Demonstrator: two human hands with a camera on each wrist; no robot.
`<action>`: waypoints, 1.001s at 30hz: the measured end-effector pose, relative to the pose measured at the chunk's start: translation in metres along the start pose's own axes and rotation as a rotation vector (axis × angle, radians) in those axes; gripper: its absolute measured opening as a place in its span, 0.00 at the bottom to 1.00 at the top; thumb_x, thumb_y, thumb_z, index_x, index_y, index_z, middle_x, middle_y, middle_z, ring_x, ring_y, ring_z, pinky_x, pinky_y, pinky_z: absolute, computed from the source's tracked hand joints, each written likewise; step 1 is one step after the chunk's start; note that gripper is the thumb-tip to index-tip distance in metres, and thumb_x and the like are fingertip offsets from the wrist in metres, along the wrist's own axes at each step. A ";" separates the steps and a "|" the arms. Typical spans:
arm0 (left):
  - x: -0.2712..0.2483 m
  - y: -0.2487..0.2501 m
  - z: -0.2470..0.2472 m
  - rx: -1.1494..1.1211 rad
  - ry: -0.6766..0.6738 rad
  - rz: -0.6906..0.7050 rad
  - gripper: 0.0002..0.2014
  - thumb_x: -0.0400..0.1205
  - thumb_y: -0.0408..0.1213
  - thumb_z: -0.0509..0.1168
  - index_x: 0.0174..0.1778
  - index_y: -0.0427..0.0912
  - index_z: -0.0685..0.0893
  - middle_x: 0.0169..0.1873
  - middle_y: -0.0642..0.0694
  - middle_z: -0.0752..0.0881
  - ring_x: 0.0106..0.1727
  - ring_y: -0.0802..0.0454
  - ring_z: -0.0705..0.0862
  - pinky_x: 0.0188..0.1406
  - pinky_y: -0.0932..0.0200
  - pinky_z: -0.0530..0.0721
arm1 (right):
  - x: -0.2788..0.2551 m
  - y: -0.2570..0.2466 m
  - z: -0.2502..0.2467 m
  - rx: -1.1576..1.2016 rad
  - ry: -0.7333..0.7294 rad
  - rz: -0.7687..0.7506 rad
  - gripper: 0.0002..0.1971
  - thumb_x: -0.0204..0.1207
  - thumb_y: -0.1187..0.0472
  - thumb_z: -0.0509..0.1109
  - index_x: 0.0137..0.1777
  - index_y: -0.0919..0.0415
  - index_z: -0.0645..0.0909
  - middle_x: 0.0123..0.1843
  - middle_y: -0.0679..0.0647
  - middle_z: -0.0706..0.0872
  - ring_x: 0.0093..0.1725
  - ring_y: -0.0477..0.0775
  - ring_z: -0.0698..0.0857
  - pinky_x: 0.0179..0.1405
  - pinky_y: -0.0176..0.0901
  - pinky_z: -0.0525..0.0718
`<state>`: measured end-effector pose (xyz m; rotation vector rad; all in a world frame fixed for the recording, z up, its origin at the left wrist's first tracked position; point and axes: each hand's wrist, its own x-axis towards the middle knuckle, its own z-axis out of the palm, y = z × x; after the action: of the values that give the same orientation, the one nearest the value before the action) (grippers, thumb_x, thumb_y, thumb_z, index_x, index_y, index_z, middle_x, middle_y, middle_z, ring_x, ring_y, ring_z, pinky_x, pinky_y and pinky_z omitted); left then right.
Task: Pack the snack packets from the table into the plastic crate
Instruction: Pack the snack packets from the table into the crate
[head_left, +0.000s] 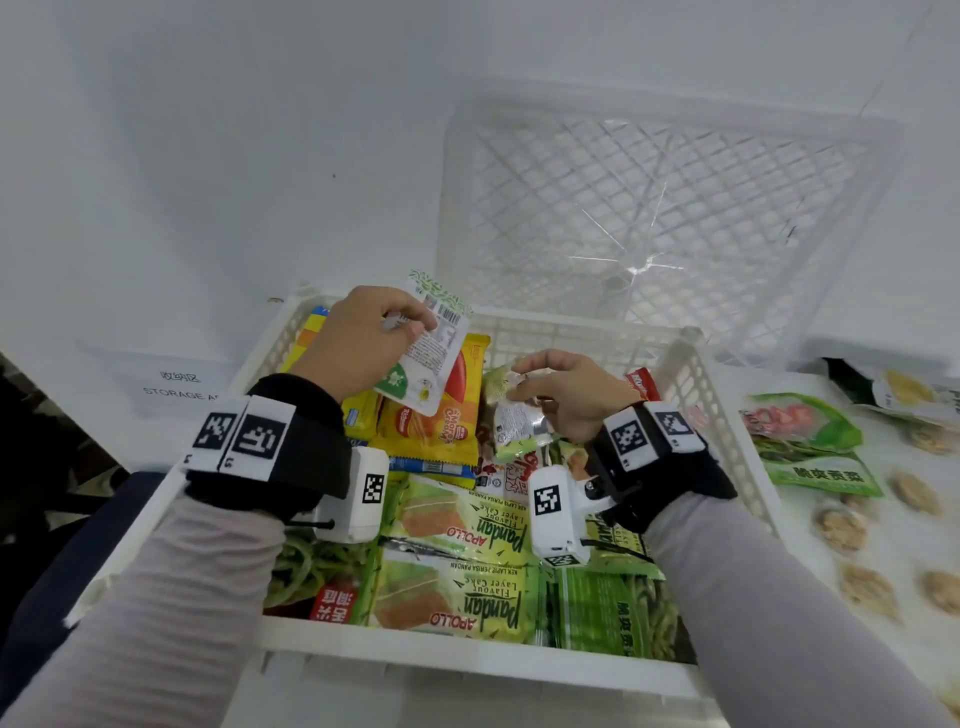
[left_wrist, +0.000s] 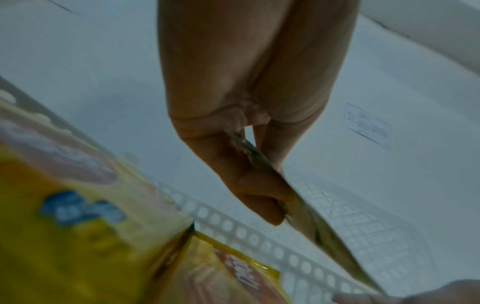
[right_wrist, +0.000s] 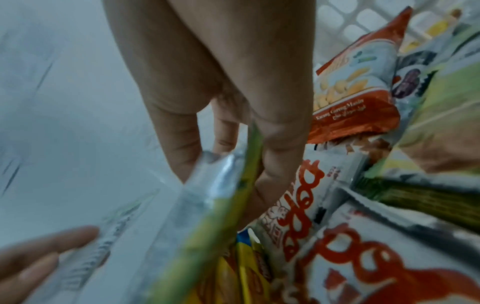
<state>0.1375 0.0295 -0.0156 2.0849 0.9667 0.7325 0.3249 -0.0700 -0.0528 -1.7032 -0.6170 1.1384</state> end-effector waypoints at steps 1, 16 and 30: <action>-0.001 0.003 0.002 -0.031 -0.007 -0.012 0.11 0.83 0.28 0.61 0.46 0.44 0.88 0.50 0.52 0.83 0.54 0.56 0.79 0.50 0.62 0.74 | -0.001 -0.001 -0.002 0.051 -0.017 0.015 0.13 0.70 0.79 0.70 0.42 0.60 0.79 0.33 0.58 0.80 0.25 0.49 0.74 0.24 0.39 0.67; -0.018 0.044 0.071 0.111 -0.583 -0.135 0.25 0.77 0.26 0.68 0.72 0.38 0.75 0.72 0.42 0.73 0.70 0.48 0.74 0.59 0.62 0.76 | -0.026 0.002 -0.050 -0.311 -0.036 0.137 0.17 0.69 0.77 0.72 0.53 0.59 0.86 0.35 0.61 0.87 0.28 0.52 0.79 0.36 0.47 0.80; -0.055 0.049 0.096 0.979 -0.527 0.225 0.24 0.71 0.58 0.72 0.51 0.42 0.81 0.78 0.32 0.55 0.77 0.33 0.57 0.71 0.41 0.68 | -0.043 0.016 -0.040 -0.818 0.015 0.015 0.25 0.68 0.75 0.72 0.64 0.55 0.81 0.39 0.48 0.77 0.32 0.46 0.76 0.29 0.35 0.76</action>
<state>0.1958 -0.0720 -0.0436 3.0270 0.8603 -0.3099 0.3404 -0.1284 -0.0455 -2.3895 -1.1672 0.9303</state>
